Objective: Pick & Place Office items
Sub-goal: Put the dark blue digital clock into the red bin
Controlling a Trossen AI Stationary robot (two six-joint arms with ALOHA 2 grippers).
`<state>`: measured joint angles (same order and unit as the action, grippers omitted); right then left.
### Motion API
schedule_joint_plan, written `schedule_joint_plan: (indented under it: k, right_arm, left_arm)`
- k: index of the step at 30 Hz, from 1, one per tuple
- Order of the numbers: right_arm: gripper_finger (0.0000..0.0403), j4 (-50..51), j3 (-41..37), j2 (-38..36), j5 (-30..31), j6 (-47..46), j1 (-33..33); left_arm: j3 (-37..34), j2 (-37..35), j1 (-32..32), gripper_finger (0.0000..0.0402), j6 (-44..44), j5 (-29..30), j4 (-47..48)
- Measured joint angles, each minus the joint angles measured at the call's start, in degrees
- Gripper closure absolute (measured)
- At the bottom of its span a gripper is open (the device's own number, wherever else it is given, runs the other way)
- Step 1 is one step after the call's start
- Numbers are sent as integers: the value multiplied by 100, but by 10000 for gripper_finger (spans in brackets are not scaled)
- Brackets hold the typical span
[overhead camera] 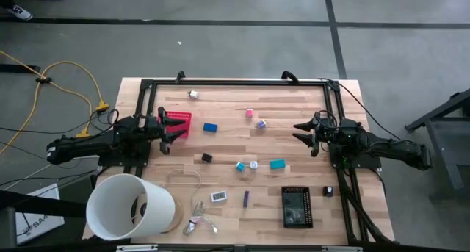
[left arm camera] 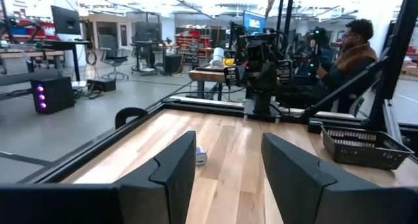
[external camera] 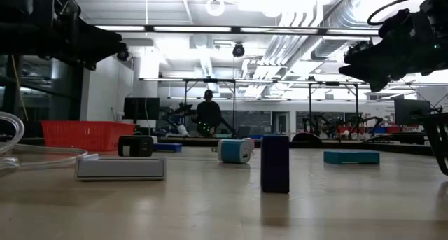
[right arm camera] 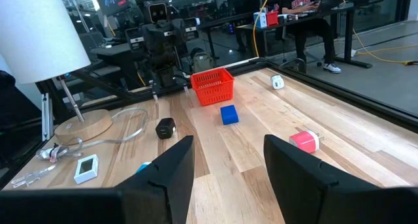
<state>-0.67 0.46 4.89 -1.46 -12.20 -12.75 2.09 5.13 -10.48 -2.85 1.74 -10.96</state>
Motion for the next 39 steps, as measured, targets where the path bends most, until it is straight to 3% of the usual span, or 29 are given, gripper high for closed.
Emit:
schedule_joint_plan:
  k: [13, 26, 39]
  right_arm:
    - [231, 0, 1, 2, 0, 1, -2]
    - [231, -2, -1, 2, 0, 2, 0]
    - [231, -1, 0, 1, 0, 1, -2]
  left_arm:
    - [265, 456, 0, 235, -188, 452, 33]
    - [1306, 2406, 26, 235, -177, 437, 97]
    - [2578, 3751, 7, 235, 283, 422, 1187]
